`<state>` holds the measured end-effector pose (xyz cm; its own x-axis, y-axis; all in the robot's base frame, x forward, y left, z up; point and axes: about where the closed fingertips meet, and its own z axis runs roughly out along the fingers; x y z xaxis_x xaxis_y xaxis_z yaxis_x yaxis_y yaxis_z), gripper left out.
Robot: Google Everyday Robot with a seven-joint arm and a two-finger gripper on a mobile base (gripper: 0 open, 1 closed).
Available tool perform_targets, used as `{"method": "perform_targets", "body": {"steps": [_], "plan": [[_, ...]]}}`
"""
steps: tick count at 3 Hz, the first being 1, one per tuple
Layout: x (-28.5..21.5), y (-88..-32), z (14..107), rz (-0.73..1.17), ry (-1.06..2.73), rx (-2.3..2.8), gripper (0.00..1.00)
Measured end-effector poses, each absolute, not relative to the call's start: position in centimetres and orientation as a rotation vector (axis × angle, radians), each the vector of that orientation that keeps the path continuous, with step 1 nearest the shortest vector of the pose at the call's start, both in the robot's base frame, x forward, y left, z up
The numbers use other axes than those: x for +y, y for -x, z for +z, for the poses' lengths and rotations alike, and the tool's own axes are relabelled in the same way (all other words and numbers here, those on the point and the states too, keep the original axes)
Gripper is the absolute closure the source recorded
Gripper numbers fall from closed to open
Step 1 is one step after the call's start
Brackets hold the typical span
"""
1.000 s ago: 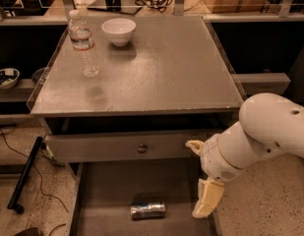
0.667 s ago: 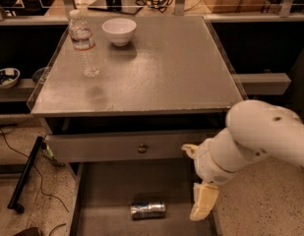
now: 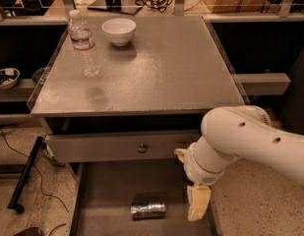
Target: Pick redbull can from middle drawer and place on counter
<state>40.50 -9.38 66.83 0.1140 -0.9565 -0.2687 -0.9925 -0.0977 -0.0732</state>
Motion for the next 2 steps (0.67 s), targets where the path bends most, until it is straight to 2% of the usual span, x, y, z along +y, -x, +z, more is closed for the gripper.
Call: {"method": "perform_targets", "body": {"steps": [2], "plan": [[-8.2,-40.5,64.8,0.249,2.127,1.968,0.0]]}}
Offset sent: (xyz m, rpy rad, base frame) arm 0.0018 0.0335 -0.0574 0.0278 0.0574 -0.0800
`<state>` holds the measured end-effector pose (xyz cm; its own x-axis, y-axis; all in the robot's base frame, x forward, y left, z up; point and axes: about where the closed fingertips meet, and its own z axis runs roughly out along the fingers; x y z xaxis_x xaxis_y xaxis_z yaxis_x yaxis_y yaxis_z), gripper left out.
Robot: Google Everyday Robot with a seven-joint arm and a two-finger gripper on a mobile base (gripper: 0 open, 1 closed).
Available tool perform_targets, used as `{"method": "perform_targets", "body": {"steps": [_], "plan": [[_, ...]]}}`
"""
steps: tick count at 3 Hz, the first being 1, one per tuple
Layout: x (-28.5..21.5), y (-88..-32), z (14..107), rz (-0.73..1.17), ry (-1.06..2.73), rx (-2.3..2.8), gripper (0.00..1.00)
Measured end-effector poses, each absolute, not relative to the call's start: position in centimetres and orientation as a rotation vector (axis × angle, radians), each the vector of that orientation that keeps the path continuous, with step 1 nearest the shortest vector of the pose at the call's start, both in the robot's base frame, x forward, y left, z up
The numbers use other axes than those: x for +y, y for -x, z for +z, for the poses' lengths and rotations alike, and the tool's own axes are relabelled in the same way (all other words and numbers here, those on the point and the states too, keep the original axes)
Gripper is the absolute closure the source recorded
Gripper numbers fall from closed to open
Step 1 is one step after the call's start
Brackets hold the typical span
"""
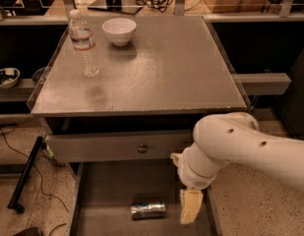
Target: Pick redbull can from middle drawer and place on counter
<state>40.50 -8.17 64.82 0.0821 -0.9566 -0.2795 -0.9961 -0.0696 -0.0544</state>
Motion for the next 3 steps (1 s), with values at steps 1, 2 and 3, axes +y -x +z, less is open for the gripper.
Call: {"method": "perform_targets", "body": {"steps": [1,2,3], "plan": [[-5.42,-40.83,61.58,0.325,2.1,1.988,0.0],[-5.42,-40.82,61.56,0.325,2.1,1.989,0.0],[-5.08,-40.56,60.6,0.354,2.083,1.991,0.0]]}}
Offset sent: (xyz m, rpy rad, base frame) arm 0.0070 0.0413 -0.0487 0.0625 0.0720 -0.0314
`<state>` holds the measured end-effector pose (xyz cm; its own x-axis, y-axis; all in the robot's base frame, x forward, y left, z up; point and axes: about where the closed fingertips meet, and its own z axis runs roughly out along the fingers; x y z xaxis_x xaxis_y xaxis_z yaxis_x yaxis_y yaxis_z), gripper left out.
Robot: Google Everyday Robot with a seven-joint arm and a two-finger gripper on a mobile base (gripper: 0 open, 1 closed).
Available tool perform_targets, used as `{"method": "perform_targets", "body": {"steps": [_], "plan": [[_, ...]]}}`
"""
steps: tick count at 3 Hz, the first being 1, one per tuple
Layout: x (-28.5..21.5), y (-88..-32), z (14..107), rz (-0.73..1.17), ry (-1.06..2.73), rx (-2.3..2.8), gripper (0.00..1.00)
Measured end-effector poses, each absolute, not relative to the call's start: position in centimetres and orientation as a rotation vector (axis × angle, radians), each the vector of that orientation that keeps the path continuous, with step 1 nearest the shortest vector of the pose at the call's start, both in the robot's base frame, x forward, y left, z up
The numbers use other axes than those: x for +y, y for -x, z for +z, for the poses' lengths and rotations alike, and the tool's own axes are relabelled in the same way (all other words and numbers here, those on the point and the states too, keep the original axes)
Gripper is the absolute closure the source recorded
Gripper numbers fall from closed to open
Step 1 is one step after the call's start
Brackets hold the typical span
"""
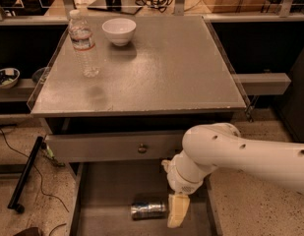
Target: Pick redbull can from middle drawer and place on counter
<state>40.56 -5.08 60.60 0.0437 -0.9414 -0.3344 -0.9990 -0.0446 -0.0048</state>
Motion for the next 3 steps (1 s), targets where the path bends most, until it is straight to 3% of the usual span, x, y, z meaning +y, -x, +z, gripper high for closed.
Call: {"method": "perform_targets", "body": {"steps": [2,3], "plan": [[-3.9,-41.3,57.7,0.392,2.022,1.988,0.0],[-2.5,-43.2,53.5,0.309,1.99,2.012,0.0]]}}
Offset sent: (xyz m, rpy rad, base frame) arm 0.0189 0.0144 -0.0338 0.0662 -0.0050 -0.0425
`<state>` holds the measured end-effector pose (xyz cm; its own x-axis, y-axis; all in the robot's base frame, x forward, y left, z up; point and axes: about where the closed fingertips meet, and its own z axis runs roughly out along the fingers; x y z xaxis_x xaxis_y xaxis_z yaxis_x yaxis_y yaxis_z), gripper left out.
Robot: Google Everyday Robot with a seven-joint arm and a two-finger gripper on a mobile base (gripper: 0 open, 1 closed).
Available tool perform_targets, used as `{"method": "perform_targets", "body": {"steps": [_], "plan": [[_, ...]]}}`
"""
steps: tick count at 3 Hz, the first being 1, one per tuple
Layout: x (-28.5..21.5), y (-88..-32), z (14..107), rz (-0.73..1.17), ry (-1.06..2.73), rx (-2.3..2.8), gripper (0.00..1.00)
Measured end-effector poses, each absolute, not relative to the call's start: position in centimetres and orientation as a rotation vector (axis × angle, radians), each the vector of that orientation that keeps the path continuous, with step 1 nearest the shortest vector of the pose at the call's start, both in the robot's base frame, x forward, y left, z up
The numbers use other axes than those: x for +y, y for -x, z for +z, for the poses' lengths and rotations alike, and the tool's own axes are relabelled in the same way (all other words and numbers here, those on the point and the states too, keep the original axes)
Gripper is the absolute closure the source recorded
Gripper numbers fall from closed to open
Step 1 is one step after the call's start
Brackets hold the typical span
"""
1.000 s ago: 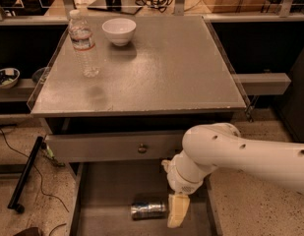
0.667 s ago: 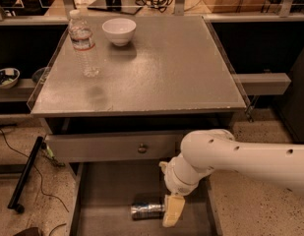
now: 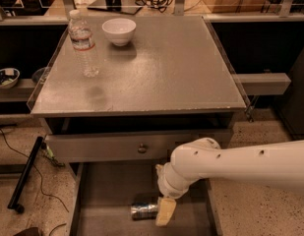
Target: Pick redbull can from middle drawer and place on counter
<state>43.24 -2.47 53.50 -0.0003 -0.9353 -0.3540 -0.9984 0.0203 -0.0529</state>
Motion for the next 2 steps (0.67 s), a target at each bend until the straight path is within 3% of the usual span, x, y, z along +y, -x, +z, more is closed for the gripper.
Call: {"method": "perform_targets", "body": {"steps": [2], "plan": [[-1.4,-44.5,50.4,0.368,1.93,2.034,0.0]]}}
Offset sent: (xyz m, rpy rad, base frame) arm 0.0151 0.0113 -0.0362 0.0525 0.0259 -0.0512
